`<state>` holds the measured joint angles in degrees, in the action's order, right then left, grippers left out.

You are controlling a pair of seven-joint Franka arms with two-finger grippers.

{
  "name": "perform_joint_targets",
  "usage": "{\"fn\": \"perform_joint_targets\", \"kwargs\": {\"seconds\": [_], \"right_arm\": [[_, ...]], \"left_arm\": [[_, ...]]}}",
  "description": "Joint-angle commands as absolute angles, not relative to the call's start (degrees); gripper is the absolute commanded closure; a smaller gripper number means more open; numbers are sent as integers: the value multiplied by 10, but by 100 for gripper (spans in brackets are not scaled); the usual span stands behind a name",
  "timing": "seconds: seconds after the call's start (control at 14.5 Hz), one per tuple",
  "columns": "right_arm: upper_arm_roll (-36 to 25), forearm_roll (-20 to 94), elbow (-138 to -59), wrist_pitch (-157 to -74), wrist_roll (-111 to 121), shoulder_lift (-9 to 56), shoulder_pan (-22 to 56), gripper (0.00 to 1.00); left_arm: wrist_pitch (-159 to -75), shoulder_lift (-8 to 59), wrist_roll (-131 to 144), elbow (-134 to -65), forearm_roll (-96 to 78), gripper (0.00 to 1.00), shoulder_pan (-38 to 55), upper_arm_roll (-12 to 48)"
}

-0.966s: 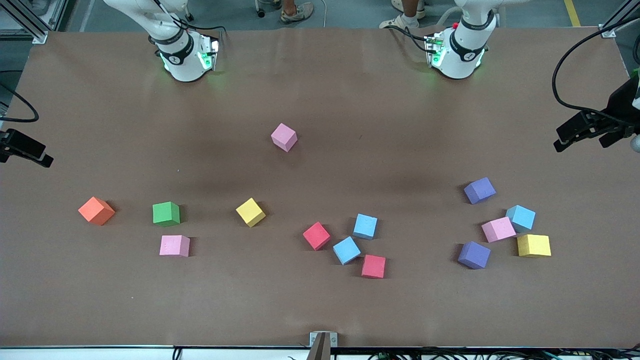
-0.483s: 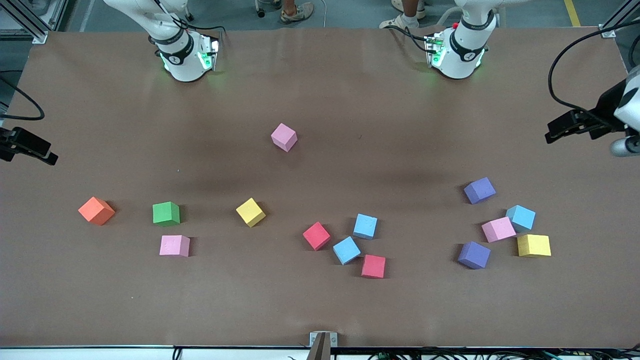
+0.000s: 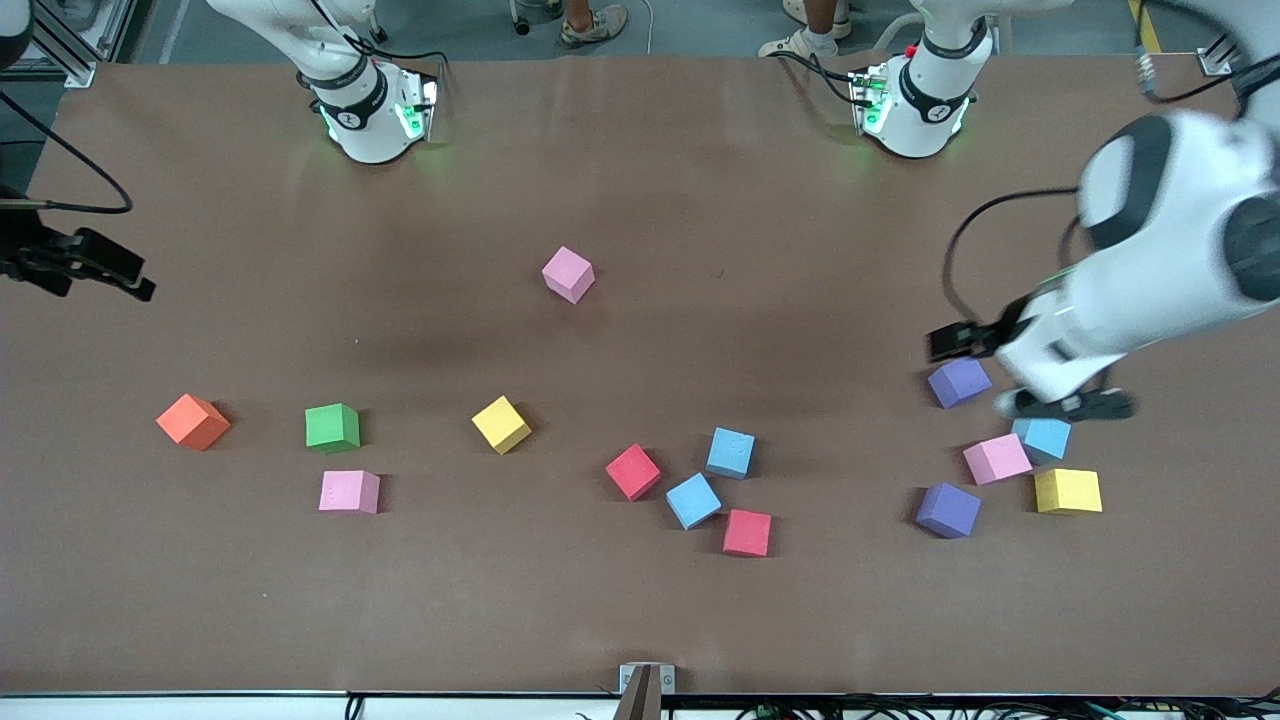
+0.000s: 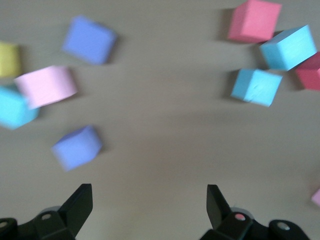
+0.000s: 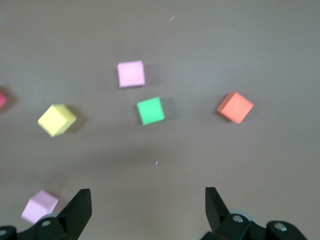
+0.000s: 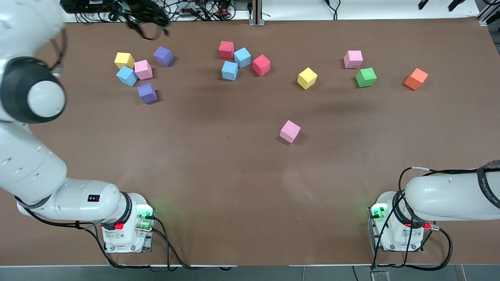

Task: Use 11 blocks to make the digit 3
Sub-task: 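Reach the right gripper to the pink cube while the left gripper reaches the blue cube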

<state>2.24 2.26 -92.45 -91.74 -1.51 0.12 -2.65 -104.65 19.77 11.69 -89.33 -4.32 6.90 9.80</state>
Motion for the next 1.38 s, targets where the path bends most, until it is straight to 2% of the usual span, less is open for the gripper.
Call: {"fn": "perform_joint_targets", "kwargs": {"seconds": [0.0,0.14,0.41,0.69,0.97,1.1,1.31], "right_arm": [[24,21,-947,-907,-43,11,60,0],[25,21,-953,-913,-133,43,121,0],[25,27,-954,-938,-151,103,239,0],[25,28,-954,-983,-152,172,352,0],[25,32,-960,-991,-111,190,382,0],[30,33,-1006,-1025,-47,184,395,0],[65,61,-1146,-1180,19,133,386,0]], "left_arm": [[-1121,243,134,-879,-47,0,115,95],[-1177,280,148,-879,-33,0,147,95],[-1323,365,243,-879,38,0,192,94],[-1402,404,300,-881,86,0,215,91],[-1410,417,348,-880,116,0,238,91],[-1418,424,355,-881,118,0,247,89],[-1421,433,370,-884,152,0,250,89]]}}
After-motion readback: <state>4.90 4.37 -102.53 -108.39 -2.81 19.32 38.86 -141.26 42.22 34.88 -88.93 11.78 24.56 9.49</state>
